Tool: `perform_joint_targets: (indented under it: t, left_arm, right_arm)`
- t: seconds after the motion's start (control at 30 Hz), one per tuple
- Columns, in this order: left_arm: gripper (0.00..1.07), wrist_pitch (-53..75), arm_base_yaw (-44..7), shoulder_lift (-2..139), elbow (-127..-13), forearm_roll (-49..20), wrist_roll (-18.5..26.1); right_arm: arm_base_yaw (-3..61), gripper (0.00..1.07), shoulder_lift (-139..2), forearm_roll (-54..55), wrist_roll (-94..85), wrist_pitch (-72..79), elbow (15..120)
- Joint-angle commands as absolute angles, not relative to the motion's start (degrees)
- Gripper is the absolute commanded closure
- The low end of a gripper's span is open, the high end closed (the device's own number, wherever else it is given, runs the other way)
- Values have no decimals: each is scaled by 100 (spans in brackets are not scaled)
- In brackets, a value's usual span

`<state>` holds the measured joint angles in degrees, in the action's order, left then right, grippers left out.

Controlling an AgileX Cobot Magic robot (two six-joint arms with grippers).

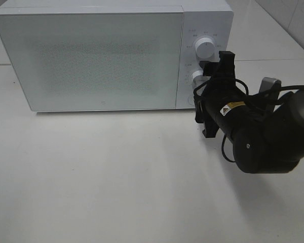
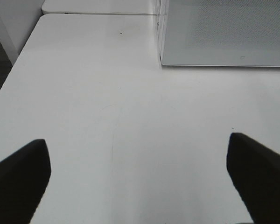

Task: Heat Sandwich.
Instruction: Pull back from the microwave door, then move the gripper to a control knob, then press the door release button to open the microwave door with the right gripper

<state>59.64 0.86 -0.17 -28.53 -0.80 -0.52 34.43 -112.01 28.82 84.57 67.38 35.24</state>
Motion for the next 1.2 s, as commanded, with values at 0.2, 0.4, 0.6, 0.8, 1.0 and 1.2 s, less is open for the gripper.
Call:
perform_joint_targets:
  t: [0.2, 0.4, 0.6, 0.8, 1.0, 1.2]
  left_arm:
    - [10, 5936, 69, -172, -2836, -86, -69]
    - [10, 5936, 69, -172, -2836, -86, -69]
    - [10, 5936, 69, -172, -2836, -86, -69]
    - [10, 5936, 69, -172, -2836, -86, -69]
    - [10, 5936, 69, -172, -2836, -86, -69]
    - [10, 5936, 69, -172, -2836, -86, -69]
  right_arm:
    - [3403, 32, -10497, 2389, 8314, 6509, 2779]
    - [3403, 32, -9935, 2275, 7786, 5735, 2504]
    - [3386, 32, -8944, 2298, 5500, 3959, 2475]
    - [3386, 32, -8245, 2343, 3128, 2676, 2481]
    - [3386, 32, -7643, 2343, 1089, 1421, 2481]
    - [3386, 32, -6967, 2332, -241, 0, 2481]
